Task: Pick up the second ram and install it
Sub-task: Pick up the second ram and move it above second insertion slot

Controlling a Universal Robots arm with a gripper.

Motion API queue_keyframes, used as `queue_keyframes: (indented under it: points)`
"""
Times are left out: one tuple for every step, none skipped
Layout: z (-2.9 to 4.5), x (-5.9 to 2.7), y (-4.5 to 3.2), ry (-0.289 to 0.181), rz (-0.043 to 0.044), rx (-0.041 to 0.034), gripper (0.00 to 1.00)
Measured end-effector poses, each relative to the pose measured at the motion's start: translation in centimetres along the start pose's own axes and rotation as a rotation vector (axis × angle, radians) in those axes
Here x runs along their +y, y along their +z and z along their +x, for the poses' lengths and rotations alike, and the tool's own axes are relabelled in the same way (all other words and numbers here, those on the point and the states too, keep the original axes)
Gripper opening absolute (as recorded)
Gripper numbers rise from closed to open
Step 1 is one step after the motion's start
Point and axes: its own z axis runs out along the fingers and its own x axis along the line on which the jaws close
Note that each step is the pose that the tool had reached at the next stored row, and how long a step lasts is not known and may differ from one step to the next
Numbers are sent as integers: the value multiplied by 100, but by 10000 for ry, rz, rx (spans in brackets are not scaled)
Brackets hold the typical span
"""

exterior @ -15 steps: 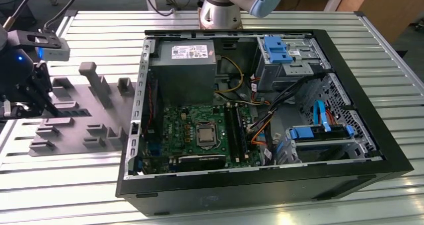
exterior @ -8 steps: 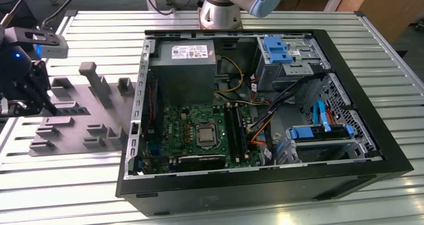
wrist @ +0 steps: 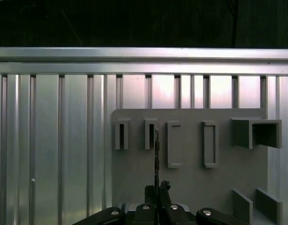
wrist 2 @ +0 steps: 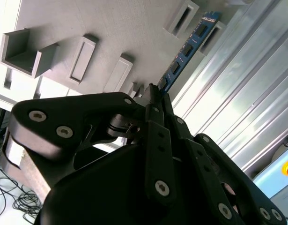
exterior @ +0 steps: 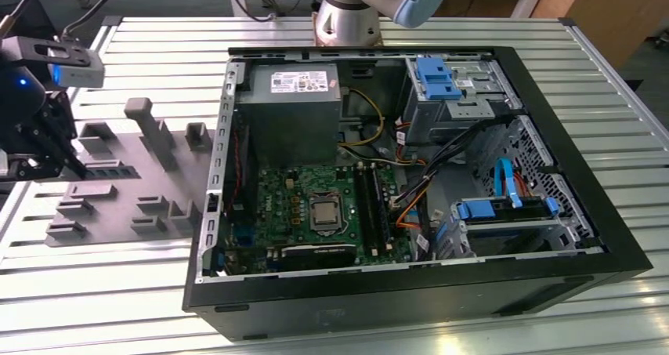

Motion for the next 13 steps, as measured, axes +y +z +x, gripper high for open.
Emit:
queue_keyframes:
  points:
    - [0, 0, -9, 0, -1, 1, 14]
    - [0, 0, -17, 0, -1, 0, 14]
    - [-1, 0, -25, 0, -1, 1, 14]
    - [-1, 0, -32, 0, 0, 0, 14]
    - [-1, 0, -39, 0, 0, 0, 14]
    - [-1, 0, -46, 0, 0, 0, 14]
    - [-1, 0, -54, 0, 0, 0, 14]
    - [-1, -1, -62, 0, -1, 1, 14]
    - [-1, -1, -69, 0, 0, 0, 14]
    - [-1, -1, -78, 0, -1, 0, 14]
    - [-1, -1, -86, 0, -1, 1, 14]
    - [-1, -1, -93, -1, -1, 0, 14]
    - [-1, -1, -101, 0, 0, 0, 14]
